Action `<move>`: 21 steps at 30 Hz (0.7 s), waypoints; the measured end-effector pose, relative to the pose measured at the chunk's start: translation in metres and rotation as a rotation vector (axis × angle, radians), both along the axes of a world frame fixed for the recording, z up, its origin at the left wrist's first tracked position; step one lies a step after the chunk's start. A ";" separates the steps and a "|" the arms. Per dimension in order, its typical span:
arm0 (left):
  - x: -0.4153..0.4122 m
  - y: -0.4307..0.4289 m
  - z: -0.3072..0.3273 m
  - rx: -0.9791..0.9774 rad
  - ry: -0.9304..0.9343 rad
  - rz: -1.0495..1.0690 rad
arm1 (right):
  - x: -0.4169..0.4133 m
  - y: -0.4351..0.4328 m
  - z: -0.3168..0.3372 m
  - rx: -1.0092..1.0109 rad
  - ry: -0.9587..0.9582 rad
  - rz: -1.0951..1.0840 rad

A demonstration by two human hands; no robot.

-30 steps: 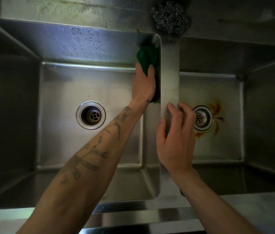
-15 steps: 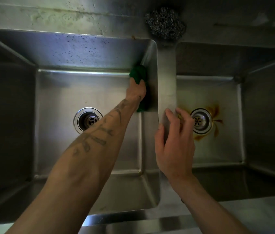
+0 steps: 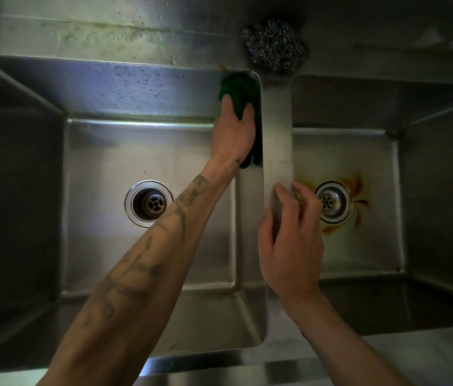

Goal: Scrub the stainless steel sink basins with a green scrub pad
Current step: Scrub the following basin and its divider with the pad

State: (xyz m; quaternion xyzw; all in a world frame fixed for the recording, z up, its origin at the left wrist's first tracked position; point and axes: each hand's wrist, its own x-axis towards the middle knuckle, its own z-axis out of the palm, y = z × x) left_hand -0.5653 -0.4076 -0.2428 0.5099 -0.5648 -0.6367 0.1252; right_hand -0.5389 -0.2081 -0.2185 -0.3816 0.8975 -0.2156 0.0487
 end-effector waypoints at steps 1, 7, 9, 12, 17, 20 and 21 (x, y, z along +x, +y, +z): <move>0.000 0.001 0.001 -0.037 0.019 0.008 | 0.000 -0.001 0.000 0.001 0.000 0.000; -0.004 0.000 0.002 -0.077 -0.011 0.014 | 0.000 0.000 0.002 0.009 -0.002 0.005; -0.005 -0.001 0.004 -0.037 -0.043 -0.001 | 0.000 0.000 0.002 0.011 -0.001 0.004; 0.000 0.003 0.009 -0.069 -0.010 0.015 | 0.000 0.000 0.002 0.013 0.004 0.007; 0.009 0.010 0.013 -0.136 0.070 0.095 | -0.001 0.001 0.000 0.013 0.010 0.008; 0.007 -0.002 0.021 -0.174 0.088 0.233 | -0.001 0.000 -0.001 0.003 0.021 0.011; 0.006 -0.007 0.023 -0.184 0.076 0.269 | -0.001 0.001 -0.001 0.002 0.019 0.010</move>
